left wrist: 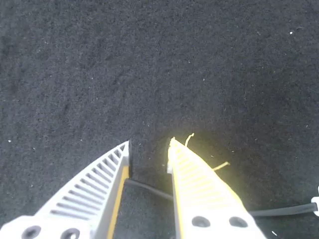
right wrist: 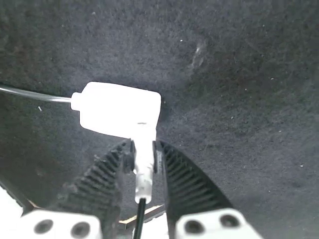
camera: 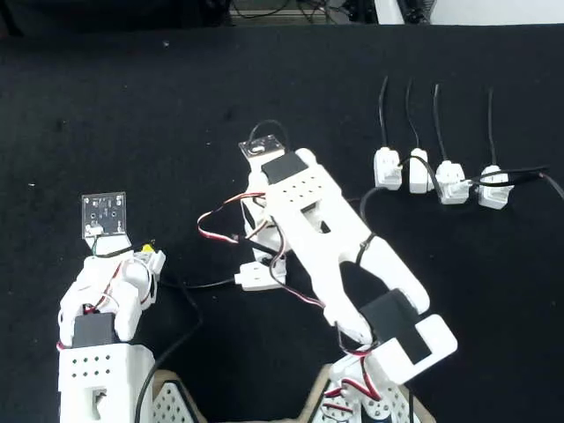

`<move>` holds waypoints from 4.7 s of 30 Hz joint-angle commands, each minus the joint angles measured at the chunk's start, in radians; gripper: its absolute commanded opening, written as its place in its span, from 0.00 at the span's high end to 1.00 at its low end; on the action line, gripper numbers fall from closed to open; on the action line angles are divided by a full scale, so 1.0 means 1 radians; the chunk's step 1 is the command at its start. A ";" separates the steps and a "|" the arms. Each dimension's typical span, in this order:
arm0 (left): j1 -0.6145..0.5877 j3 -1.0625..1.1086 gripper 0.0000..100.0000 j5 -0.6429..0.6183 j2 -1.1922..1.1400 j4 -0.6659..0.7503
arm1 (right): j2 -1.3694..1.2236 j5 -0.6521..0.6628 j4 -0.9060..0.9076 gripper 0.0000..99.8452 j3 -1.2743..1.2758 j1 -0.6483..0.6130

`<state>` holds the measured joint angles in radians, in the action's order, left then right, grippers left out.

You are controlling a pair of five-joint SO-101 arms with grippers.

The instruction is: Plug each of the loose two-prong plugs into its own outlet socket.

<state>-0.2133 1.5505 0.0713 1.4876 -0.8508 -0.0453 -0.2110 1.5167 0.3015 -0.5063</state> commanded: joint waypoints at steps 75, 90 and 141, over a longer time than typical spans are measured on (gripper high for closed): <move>-0.010 -0.005 0.87 -0.003 0.012 0.017 | -0.110 0.080 0.066 0.99 -0.150 0.029; -0.010 -0.005 0.87 -0.003 0.012 0.017 | -0.219 0.080 0.121 0.99 -0.236 0.028; -0.012 -0.005 0.87 -0.002 0.012 0.020 | -0.206 0.021 -0.204 0.99 0.070 -0.006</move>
<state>-0.2133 1.5505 0.0713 1.4876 -0.8508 -0.2432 -0.2371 1.3863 0.3076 -0.5263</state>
